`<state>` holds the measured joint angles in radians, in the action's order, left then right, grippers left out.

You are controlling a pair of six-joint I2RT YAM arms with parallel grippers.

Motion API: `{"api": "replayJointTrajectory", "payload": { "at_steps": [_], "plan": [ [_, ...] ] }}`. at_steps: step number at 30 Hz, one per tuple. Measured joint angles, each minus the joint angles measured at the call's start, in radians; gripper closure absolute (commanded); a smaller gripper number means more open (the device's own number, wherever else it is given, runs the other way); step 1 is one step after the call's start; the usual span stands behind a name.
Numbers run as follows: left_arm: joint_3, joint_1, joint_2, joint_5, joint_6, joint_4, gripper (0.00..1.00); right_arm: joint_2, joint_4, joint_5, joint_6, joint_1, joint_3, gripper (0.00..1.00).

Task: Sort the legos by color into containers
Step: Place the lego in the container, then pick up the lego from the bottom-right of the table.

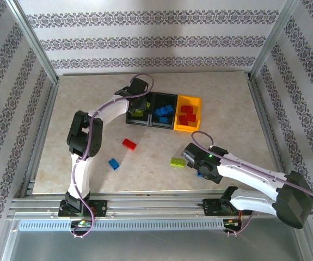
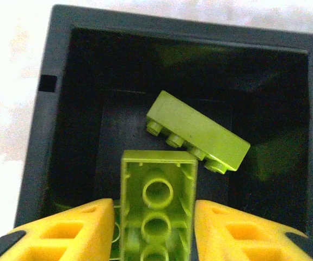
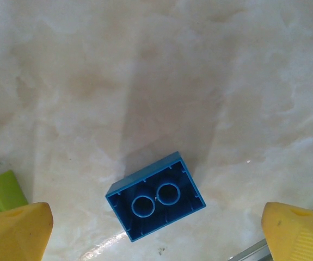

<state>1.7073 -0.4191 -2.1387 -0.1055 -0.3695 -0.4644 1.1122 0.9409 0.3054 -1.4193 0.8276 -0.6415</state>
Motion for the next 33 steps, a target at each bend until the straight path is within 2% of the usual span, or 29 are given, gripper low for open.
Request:
{"api": "replayJointTrajectory", "payload": {
  "at_steps": [9,18,24,28,33],
  "plan": [
    [0.003,-0.011,-0.003,-0.003,-0.001,-0.009,0.52,-0.023,-0.044,-0.032,-0.026,0.0,0.043,0.02],
    [-0.02,-0.027,0.066,-0.003,-0.016,-0.024,0.51,-0.064,-0.087,-0.047,-0.052,0.0,0.088,0.14],
    [-0.106,-0.027,0.221,-0.003,-0.036,-0.019,0.44,-0.061,-0.138,-0.064,-0.053,0.0,0.105,0.17],
    [-0.175,-0.027,0.315,-0.005,-0.055,-0.007,0.35,-0.029,-0.181,-0.08,-0.052,0.0,0.11,0.18],
    [-0.261,-0.027,0.396,-0.016,-0.076,0.01,0.13,0.006,-0.238,-0.09,-0.051,-0.001,0.11,0.21]
  ]
}}
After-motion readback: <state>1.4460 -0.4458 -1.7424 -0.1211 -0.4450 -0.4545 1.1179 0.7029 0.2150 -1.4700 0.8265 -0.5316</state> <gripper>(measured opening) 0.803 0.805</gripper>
